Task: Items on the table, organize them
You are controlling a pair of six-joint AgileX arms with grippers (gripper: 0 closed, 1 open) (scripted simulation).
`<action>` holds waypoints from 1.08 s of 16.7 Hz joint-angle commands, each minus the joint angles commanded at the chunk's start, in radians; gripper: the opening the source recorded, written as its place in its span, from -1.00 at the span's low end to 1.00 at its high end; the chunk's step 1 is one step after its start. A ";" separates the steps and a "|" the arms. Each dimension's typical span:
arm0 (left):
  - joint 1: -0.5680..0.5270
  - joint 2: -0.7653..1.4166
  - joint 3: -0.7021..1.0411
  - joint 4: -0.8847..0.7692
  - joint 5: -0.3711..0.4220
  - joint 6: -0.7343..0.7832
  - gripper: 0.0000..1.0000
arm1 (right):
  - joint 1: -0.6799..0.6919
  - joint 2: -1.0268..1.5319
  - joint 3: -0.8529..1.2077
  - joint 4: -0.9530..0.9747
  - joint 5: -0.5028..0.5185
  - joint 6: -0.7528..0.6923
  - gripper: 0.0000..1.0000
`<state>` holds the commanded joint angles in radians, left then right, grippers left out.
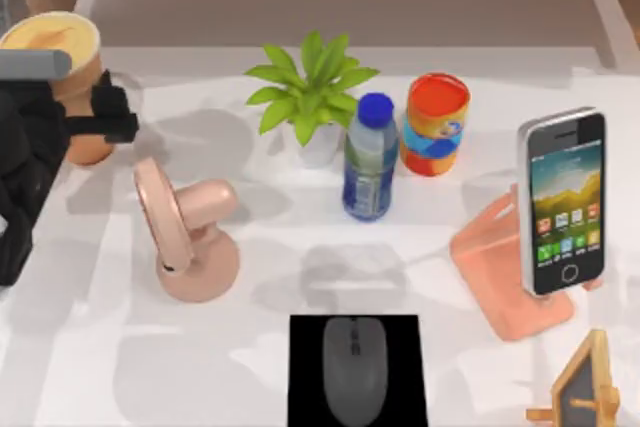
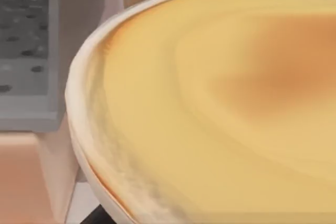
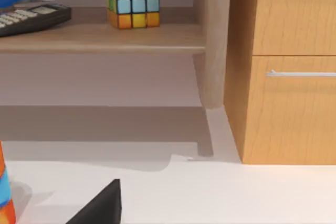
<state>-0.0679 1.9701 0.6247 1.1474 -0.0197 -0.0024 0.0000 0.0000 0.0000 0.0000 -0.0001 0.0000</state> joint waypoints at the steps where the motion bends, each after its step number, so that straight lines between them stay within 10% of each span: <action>1: 0.000 -0.002 0.000 -0.002 0.000 0.000 -1.00 | 0.000 0.000 0.000 0.000 0.000 0.000 1.00; 18: -0.287 -0.181 0.326 -0.285 0.033 -0.054 -1.00 | 0.000 0.000 0.000 0.000 0.000 0.000 1.00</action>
<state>-0.3554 1.7891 0.9509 0.8624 0.0130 -0.0567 0.0000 0.0000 0.0000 0.0000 -0.0001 0.0000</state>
